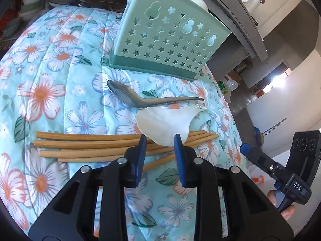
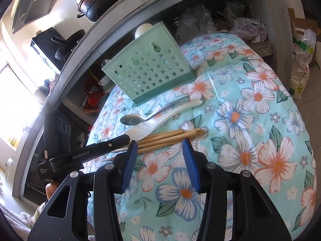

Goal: Organize utensils
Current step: 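Move the left gripper to the white rice paddle and grasp it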

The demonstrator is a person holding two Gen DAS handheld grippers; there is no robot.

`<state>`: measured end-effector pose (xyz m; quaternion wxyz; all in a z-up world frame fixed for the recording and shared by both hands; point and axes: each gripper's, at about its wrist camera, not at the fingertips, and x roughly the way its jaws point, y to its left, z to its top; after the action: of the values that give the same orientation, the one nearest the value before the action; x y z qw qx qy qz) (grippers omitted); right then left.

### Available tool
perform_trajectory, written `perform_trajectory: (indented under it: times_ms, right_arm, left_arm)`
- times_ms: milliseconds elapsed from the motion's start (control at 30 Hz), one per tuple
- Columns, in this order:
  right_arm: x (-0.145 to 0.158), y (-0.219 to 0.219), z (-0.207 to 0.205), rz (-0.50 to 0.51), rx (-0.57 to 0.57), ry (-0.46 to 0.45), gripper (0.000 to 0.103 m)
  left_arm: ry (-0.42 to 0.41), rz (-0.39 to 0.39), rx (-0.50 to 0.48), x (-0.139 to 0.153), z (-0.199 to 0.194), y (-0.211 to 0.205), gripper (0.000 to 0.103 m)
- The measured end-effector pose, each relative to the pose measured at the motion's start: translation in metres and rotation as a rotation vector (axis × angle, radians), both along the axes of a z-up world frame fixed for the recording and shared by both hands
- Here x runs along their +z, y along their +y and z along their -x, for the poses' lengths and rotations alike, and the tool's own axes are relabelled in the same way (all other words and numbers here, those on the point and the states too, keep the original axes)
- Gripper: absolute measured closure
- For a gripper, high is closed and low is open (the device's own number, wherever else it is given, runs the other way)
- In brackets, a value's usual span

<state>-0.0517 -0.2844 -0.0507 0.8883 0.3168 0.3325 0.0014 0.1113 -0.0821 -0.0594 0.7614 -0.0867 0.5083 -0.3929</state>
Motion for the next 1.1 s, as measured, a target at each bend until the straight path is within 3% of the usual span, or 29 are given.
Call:
perform_trajectory:
  times_ms: [167, 433, 533, 600, 800, 1100]
  right_arm:
    - [-0.001, -0.002, 0.0, -0.011, -0.002, -0.006, 0.057]
    - [-0.002, -0.003, 0.0, -0.025, -0.002, -0.014, 0.057]
    - [-0.003, -0.003, -0.001, -0.025, -0.004, -0.012, 0.057]
    - [-0.003, -0.003, -0.001, -0.022, -0.008, -0.01, 0.057]
    - [-0.002, -0.008, 0.001, -0.024, -0.023, -0.015, 0.057]
    - [0.002, -0.005, 0.006, -0.011, -0.029, -0.029, 0.057]
  left_arm:
    - [0.09, 0.058, 0.044, -0.006, -0.01, 0.001, 0.08]
    - [0.115, 0.05, 0.128, -0.012, -0.015, -0.003, 0.085]
    - [0.121, 0.041, 0.151, -0.012, -0.017, -0.004, 0.095]
    - [0.128, 0.051, 0.155, -0.013, -0.017, -0.002, 0.096]
    - [0.109, 0.076, 0.145, 0.0, -0.011, 0.011, 0.101]
    - [0.019, 0.144, 0.124, 0.042, 0.007, 0.048, 0.103]
